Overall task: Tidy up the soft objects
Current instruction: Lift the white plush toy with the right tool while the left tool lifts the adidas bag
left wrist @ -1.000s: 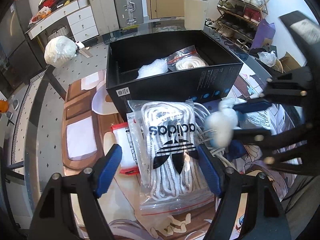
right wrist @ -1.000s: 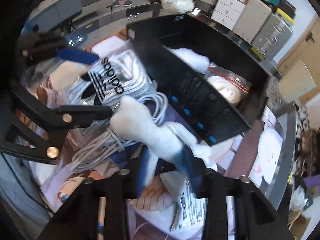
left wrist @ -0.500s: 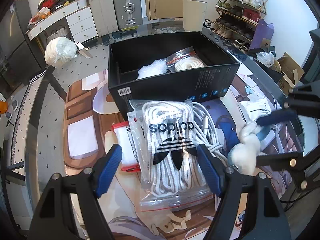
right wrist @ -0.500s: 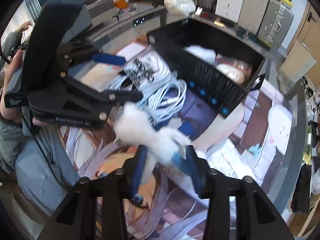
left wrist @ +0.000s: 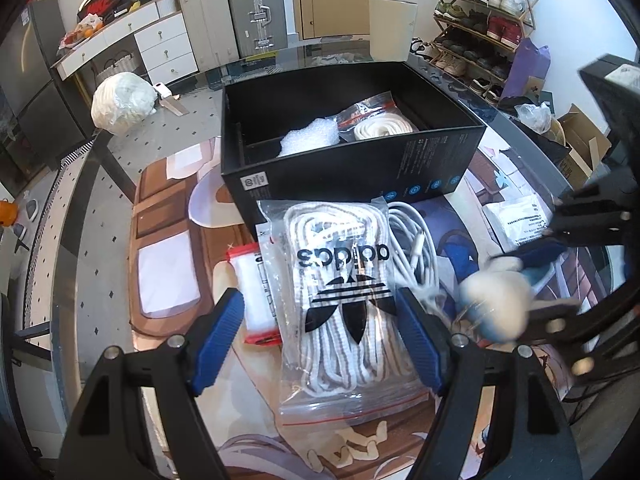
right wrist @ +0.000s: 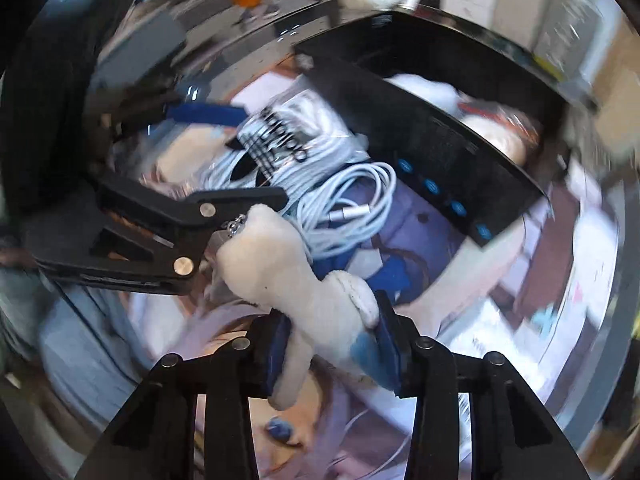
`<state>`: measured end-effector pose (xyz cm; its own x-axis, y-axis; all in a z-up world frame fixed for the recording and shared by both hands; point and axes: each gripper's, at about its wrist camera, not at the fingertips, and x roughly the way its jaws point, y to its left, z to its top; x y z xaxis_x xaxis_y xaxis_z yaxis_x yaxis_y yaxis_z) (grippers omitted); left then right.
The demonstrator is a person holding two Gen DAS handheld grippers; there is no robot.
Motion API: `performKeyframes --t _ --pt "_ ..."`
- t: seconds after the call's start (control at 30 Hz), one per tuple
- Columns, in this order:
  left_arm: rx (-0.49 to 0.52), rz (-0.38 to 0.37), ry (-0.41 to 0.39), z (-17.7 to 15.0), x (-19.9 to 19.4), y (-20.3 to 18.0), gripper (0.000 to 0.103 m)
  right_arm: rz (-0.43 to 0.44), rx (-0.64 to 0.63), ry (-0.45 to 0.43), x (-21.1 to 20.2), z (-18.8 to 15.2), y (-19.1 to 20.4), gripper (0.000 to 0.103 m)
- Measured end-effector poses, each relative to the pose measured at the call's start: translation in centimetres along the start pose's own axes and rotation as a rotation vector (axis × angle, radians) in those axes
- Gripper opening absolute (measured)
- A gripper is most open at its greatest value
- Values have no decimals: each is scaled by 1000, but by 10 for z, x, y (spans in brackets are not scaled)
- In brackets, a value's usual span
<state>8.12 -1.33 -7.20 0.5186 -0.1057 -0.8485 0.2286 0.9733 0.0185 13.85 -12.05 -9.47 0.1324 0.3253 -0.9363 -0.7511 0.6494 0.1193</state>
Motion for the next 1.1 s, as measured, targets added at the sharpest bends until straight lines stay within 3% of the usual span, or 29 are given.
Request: performKeyframes --t 0.13,0.3,0.47,0.67,0.77,0.87,0.93,0.97,1.0,1.1 --pt "-8 -1 -7 1 -1 2 77 100 189 -15 -19 -12 -14 40" --pt "-1 8 -1 0 1 1 77 97 309 -51 -24 -16 -33 45" --pt "-1 16 -2 0 1 1 77 41 283 -87 -20 -4 -31 56" --pt "-3 21 -2 0 2 2 77 97 305 -133 -25 -1 -35 58" --pt "0 26 4 0 4 1 77 43 262 -113 -17 0 -38 58" --pt "6 28 7 0 5 0 77 45 230 -61 -4 -2 -33 58" --pt "7 19 17 0 7 -2 68 27 197 -30 6 -5 -23 54" --pt "12 -1 23 0 8 -3 60 16 183 -20 9 -4 -20 40" --pt "22 4 17 0 6 -5 54 10 163 -14 11 -4 -17 36" --pt "35 -1 1 1 1 -7 45 22 134 -23 8 -4 -10 30"
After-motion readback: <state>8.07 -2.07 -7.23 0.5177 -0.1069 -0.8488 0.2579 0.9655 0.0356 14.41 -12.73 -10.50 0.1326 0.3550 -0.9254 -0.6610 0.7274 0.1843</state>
